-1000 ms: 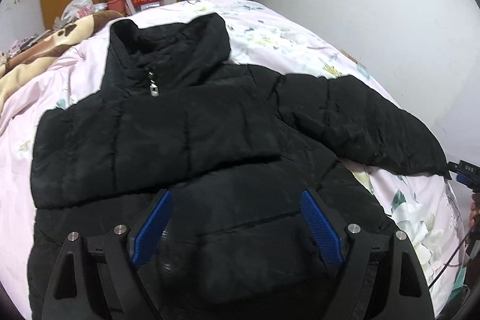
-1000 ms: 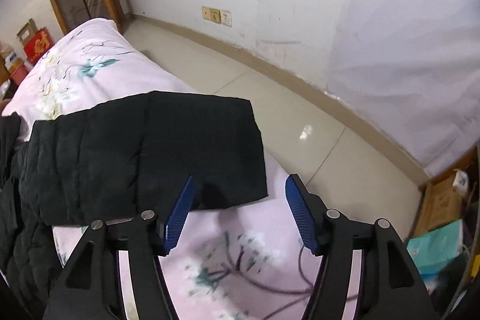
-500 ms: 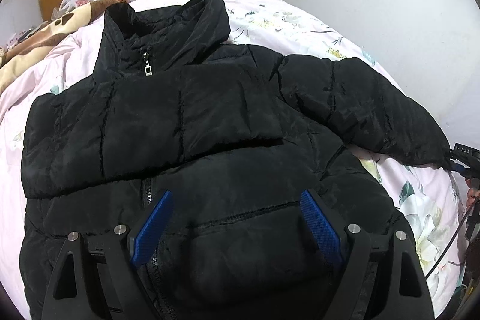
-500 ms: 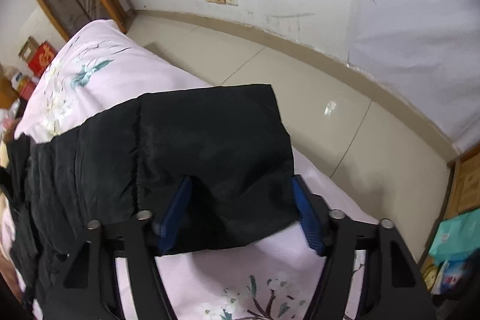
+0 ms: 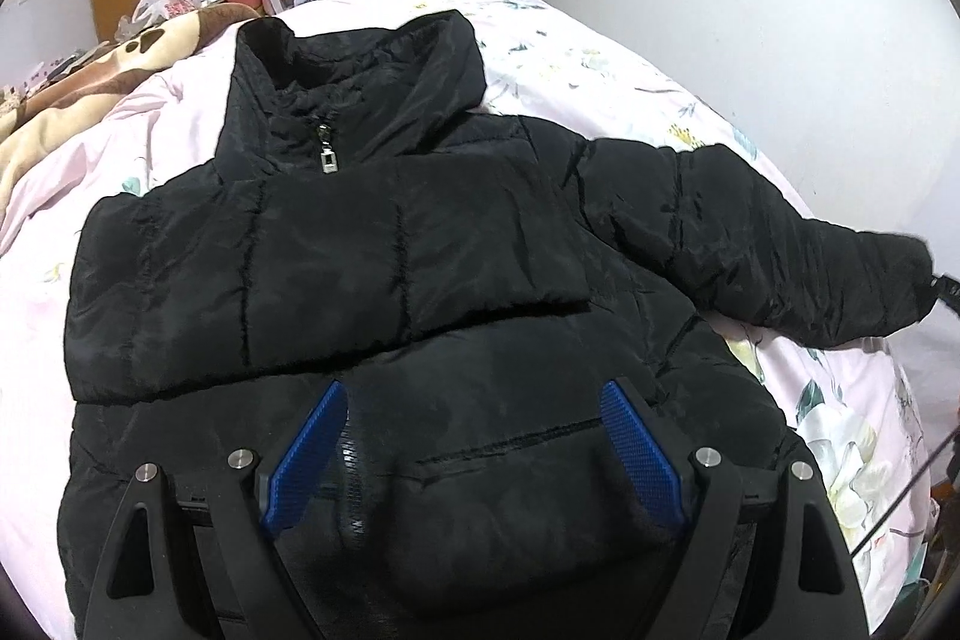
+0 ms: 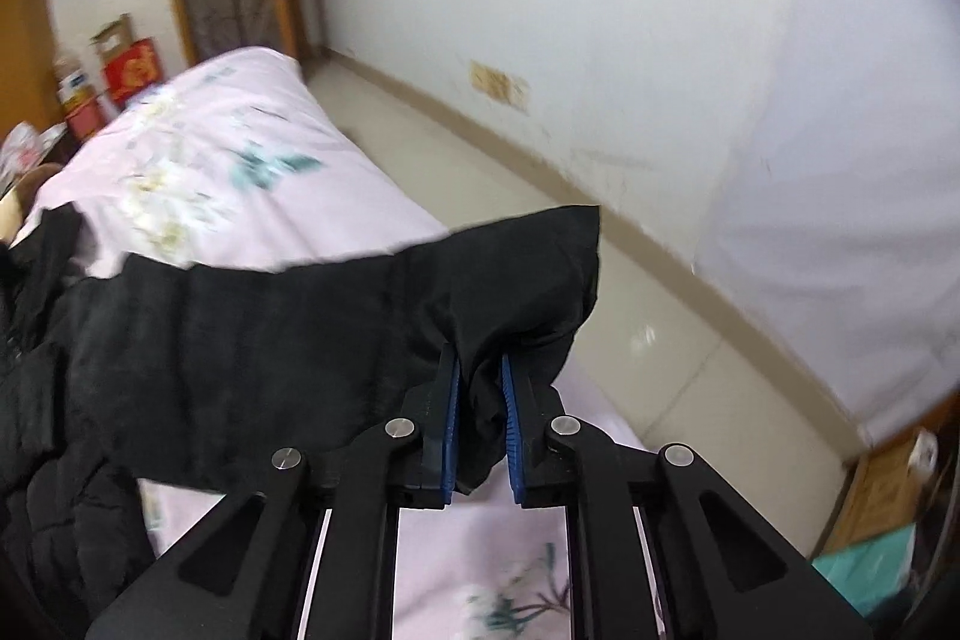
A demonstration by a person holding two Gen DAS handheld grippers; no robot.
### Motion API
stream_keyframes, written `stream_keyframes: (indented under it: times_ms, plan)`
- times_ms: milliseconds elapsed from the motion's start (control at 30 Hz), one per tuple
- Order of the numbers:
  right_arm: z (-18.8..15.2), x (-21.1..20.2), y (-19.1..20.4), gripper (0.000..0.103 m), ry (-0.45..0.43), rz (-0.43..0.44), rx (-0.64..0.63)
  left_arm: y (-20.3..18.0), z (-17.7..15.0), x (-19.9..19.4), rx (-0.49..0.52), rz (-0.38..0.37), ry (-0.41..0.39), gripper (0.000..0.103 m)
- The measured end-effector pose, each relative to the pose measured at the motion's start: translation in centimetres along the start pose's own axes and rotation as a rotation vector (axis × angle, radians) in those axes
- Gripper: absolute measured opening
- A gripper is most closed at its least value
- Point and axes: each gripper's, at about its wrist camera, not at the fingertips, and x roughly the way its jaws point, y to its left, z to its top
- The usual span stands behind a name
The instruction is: Fold large clothes
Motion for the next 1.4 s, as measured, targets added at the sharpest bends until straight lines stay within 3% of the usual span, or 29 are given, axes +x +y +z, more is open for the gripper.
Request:
stream_keyframes:
  times_ms: [267,433,867,1400]
  plan:
    - [2.3,-5.4,8.2,0.011,-0.121,0.167,-0.129,2.9,0.2,-1.5,-0.046,0.006,-0.027,0.087]
    - [1.5,-6.7,14.3,0.010,-0.128,0.272,-0.211,5.5,0.2,-2.2,-0.086,0.021,-0.039,0.087]
    - [-2.1,-7.1,30.4,0.008,-0.084,0.466,-0.406,13.5,-0.2,-3.4,-0.186,0.077,-0.060,0.087]
    - [-8.7,-5.5,43.4,0.007,0.100,0.675,-0.503,21.0,-1.4,-3.0,-0.279,0.138,-0.043,0.087]
